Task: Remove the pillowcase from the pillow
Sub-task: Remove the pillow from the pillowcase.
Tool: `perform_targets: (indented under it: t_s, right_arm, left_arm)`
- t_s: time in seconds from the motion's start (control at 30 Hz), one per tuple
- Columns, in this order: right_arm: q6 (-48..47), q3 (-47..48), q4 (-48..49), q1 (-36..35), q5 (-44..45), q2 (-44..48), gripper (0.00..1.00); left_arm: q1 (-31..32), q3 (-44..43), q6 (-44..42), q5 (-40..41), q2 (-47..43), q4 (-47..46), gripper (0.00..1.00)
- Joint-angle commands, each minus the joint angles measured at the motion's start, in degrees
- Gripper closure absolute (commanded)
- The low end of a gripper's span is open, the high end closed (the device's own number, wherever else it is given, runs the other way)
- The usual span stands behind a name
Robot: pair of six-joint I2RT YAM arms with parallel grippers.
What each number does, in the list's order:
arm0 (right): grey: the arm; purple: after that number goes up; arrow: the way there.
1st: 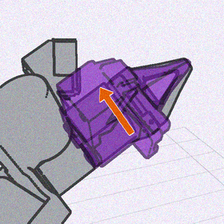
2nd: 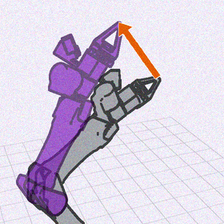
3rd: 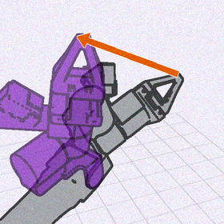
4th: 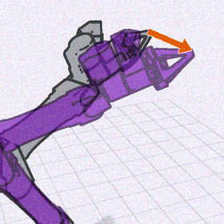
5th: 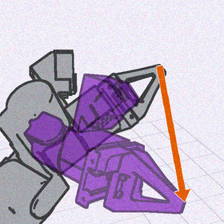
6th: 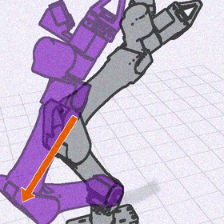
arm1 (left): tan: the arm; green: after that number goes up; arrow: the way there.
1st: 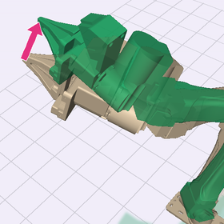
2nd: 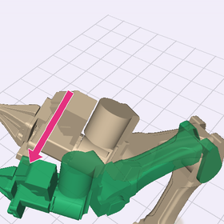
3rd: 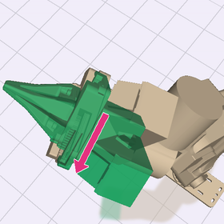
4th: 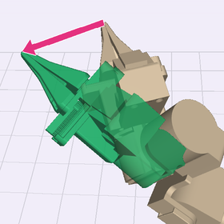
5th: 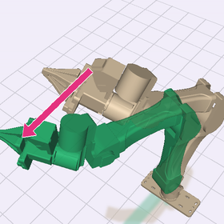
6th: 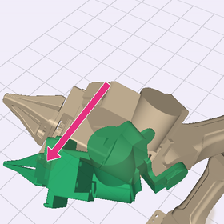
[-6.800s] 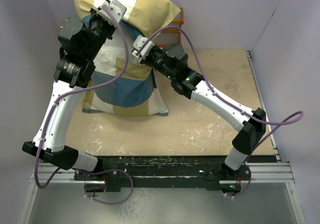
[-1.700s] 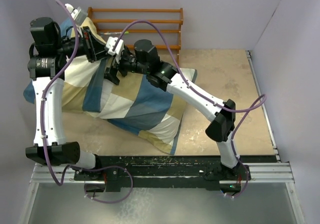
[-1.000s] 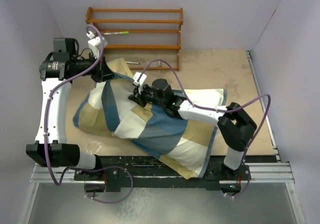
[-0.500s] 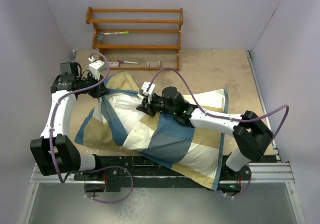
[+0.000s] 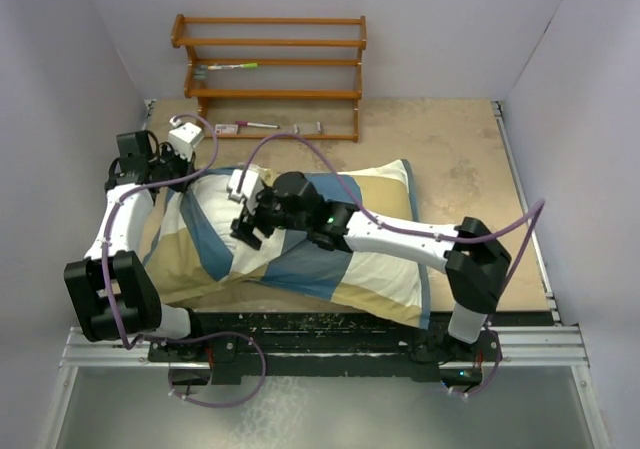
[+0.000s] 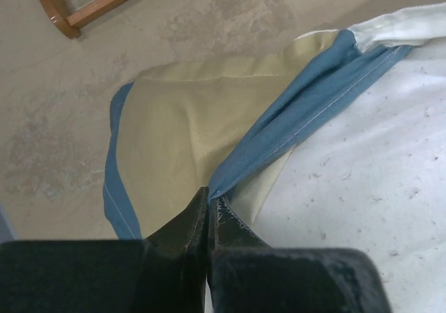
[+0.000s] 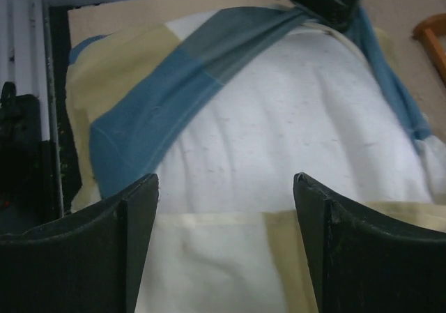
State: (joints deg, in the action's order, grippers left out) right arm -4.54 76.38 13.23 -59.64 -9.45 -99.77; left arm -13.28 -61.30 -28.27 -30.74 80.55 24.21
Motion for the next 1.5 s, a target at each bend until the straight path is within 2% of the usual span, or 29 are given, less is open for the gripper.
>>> perform_targets:
  t_s: [0.0, 0.13, 0.17, 0.23, 0.27, 0.3, 0.33, 0.4, 0.47, 0.57, 0.67, 0.8, 0.97, 1.17, 1.27, 1.37, 1.47]
  right_arm:
    - [-3.60, 5.49, -5.86, -2.15, 2.13, -5.26, 0.18]
    - [-5.68, 9.28, -10.88, -2.27, 3.42, -10.62, 0.17]
    - [-6.09, 9.01, -12.07, -2.28, 3.04, -11.43, 0.18]
    - [-2.92, 7.01, -12.01, -1.80, 2.60, -12.48, 0.23]
    - [-1.43, 5.93, -11.74, -1.27, 2.74, -12.90, 0.28]
    - [1.03, 5.12, -11.22, -0.39, 2.43, -13.31, 0.34]
    - [3.22, 4.58, -10.65, 0.41, 1.94, -13.85, 0.43]
    - [7.05, 4.48, -10.01, 1.76, 1.89, -14.70, 0.59]
    - [9.81, 4.57, -8.92, 2.83, 1.32, -14.94, 0.69]
    - [10.98, 4.57, -7.87, 3.59, 0.42, -14.48, 0.72]
    - [11.48, 4.37, -7.83, 4.10, -0.35, -13.86, 0.75]
    - [11.30, 3.44, -7.74, 4.35, -1.17, -13.01, 0.76]
    - [11.78, 1.40, -6.62, 4.80, -1.42, -11.35, 0.82]
    - [15.94, -2.38, -1.31, 7.21, -4.29, -7.65, 1.00]
    - [16.84, -3.21, -0.89, 8.09, -4.97, -6.71, 1.00]
    - [17.96, -4.57, 0.06, 8.92, -5.37, -5.86, 1.00]
    - [18.97, -6.05, 1.18, 9.47, -5.48, -5.15, 1.00]
  left_arm:
    - [-0.95, 2.38, -2.31, 2.15, -1.93, -6.94, 1.00]
    - [-2.83, 3.68, -1.96, 0.63, -2.72, -6.55, 0.99]
    - [-3.97, 3.91, -2.00, -0.37, -2.89, -6.29, 0.96]
    - [-6.62, 4.49, -2.65, -3.42, -3.37, -5.87, 0.83]
    - [-7.98, 4.60, -3.19, -5.50, -3.72, -5.52, 0.74]
    - [-9.50, 4.31, -4.26, -8.19, -4.13, -4.78, 0.60]
    - [-10.99, 3.77, -5.72, -12.70, -4.83, -3.58, 0.51]
    - [-11.41, 1.78, -11.10, -18.93, -6.93, 0.09, 0.37]
    - [-11.30, -0.87, -14.74, -25.42, -10.18, 3.36, 0.29]
    - [-8.47, -6.59, -23.46, -30.48, -12.87, 11.94, 0.24]
    - [-2.04, -12.50, -39.89, -29.50, -12.30, 29.31, 0.24]
    - [6.82, -11.47, -51.46, -22.34, -12.35, 39.48, 0.24]
    - [12.22, -7.79, -55.60, -16.78, -15.36, 39.17, 0.25]
    - [12.66, -1.39, -57.80, -15.25, -16.82, 39.54, 0.29]
    - [12.65, 1.89, -58.30, -13.58, -17.60, 37.80, 0.31]
    - [12.66, 3.16, -58.20, -9.87, -17.18, 35.94, 0.41]
    - [12.53, 4.67, -55.15, -6.14, -17.17, 30.25, 0.66]
